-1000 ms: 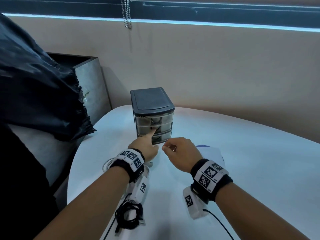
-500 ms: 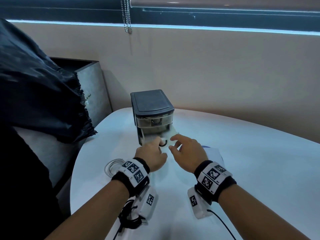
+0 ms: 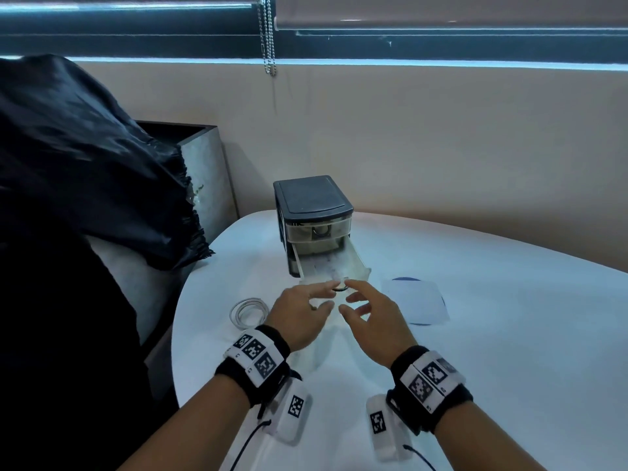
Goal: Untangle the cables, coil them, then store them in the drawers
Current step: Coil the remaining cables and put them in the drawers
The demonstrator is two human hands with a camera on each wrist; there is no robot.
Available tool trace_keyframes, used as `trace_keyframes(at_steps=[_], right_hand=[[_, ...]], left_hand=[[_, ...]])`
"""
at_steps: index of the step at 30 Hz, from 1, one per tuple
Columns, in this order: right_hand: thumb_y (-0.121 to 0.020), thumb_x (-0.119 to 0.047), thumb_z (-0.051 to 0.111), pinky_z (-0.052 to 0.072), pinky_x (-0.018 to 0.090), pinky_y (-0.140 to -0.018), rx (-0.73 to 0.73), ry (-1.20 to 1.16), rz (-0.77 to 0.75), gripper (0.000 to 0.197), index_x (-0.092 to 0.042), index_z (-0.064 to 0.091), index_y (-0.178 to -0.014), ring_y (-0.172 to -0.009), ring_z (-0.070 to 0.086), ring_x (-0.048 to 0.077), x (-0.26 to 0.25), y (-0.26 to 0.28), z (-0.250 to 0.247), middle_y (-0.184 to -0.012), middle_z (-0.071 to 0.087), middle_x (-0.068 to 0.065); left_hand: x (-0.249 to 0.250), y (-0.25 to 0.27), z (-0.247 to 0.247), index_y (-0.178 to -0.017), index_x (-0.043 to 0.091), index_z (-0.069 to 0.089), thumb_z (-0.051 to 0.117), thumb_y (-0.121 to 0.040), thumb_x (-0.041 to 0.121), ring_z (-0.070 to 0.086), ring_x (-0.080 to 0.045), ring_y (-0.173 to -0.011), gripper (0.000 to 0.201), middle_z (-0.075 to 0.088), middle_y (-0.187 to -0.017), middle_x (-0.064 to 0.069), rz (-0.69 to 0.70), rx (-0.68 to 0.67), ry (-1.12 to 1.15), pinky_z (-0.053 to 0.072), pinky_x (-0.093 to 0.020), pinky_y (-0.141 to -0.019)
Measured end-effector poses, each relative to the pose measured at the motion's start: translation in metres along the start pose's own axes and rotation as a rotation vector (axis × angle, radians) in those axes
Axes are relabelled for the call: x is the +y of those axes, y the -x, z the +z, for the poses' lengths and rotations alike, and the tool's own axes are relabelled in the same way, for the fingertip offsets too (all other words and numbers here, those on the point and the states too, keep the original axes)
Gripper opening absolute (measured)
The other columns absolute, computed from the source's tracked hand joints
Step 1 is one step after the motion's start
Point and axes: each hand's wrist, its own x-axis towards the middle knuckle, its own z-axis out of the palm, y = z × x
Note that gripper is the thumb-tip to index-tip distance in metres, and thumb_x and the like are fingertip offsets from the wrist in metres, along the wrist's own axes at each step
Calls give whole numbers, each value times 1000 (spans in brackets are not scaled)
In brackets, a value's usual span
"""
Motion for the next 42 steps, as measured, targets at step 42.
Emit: trace_keyframes(at_steps=[42], right_hand=[[-93,-40,61,42,9,-72,-103,-160,97,19,-37,63,-112,-89,63,-8,2,104,-28,-98,68,-18]], left_hand=[[55,-60,-25,-103,28,76,64,-90,36,63,-26,-89,19,73,-101,0,-24,12,-691,47,-28,-72]])
